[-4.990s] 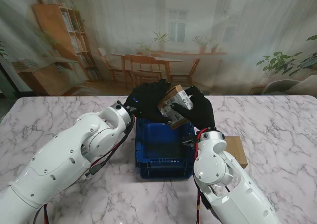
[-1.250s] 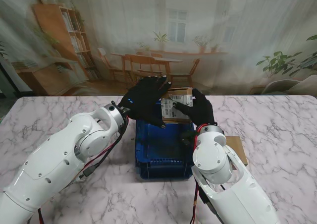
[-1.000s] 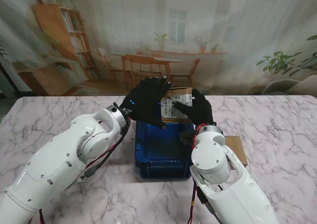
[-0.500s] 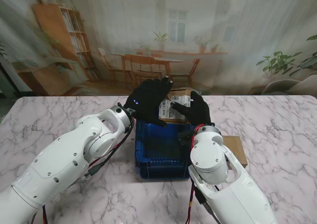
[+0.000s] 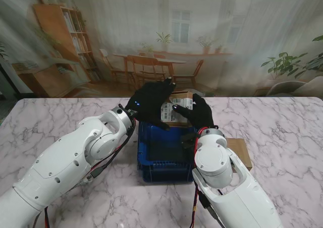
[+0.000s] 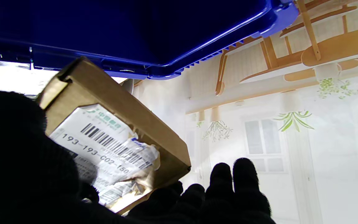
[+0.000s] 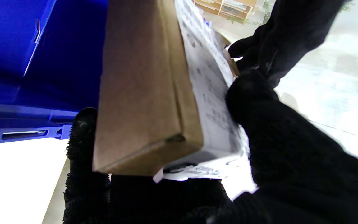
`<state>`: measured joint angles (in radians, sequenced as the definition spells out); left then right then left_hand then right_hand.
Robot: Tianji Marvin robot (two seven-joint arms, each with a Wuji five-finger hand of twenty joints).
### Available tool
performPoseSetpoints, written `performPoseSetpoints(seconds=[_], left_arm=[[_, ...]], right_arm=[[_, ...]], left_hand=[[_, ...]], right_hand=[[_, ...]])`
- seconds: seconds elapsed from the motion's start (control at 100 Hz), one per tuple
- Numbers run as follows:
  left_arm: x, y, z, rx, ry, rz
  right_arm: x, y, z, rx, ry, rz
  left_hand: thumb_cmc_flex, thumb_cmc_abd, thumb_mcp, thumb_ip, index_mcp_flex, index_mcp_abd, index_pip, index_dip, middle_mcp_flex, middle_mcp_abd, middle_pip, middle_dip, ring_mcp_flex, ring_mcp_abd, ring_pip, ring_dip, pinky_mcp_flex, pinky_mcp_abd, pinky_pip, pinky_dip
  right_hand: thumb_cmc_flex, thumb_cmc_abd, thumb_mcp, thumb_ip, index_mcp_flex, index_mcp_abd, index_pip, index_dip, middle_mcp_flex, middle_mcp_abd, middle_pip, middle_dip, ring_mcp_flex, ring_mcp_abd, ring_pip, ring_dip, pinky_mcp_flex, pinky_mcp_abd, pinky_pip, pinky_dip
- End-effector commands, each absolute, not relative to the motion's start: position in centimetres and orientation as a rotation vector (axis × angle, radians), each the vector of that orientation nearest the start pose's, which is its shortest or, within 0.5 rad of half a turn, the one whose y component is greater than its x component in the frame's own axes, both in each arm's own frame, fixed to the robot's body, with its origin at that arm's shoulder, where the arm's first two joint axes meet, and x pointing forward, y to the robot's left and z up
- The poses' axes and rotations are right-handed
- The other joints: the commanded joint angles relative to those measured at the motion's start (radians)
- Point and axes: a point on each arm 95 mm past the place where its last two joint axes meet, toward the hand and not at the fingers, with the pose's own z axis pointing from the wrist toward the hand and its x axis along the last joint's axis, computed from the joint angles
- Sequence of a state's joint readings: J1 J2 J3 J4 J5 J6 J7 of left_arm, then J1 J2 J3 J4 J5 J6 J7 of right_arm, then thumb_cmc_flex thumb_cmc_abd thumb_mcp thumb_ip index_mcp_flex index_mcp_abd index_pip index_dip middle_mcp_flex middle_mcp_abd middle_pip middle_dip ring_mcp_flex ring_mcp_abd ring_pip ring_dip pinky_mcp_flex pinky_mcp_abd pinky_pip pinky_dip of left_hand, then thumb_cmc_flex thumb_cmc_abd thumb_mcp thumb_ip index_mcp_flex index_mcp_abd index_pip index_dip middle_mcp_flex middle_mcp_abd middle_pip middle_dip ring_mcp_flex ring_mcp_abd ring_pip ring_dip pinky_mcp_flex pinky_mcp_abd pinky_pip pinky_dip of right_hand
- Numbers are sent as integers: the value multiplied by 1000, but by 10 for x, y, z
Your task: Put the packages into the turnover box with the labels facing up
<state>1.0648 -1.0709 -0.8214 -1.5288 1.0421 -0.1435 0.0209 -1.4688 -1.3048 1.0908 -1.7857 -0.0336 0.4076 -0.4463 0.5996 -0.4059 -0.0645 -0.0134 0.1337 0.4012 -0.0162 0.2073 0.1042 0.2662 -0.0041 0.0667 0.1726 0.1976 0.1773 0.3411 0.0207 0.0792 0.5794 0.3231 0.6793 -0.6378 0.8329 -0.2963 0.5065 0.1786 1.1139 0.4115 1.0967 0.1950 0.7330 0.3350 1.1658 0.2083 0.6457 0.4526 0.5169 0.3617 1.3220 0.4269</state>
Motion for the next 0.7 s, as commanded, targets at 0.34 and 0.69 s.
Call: performPoseSetpoints(seconds=[0.34, 0.69], left_arm=[[470, -118, -221, -471, 1748, -1641], [467, -108, -214, -439, 1743, -1633]], right_arm=[[404, 94, -239, -2440, -391, -2246], [406, 92, -236, -2461, -336, -2242]], left_hand=[[264, 56, 71, 126, 2, -72, 15, 52, -9, -43, 19, 170, 52, -39, 54, 70, 41, -50, 91, 42], [-38, 25, 40, -7, 2, -80, -39, -226, -34, -11, -36, -54, -40, 14, -42, -29, -1, -8, -12, -3]], right_hand=[[157, 121, 161, 64, 39, -208, 140, 32, 99, -135, 143, 31, 49, -29, 77, 17, -2, 9, -3, -1], [156, 121, 165, 63, 41, -200, 139, 32, 102, -136, 143, 29, 64, -30, 73, 12, 5, 18, -11, -5]])
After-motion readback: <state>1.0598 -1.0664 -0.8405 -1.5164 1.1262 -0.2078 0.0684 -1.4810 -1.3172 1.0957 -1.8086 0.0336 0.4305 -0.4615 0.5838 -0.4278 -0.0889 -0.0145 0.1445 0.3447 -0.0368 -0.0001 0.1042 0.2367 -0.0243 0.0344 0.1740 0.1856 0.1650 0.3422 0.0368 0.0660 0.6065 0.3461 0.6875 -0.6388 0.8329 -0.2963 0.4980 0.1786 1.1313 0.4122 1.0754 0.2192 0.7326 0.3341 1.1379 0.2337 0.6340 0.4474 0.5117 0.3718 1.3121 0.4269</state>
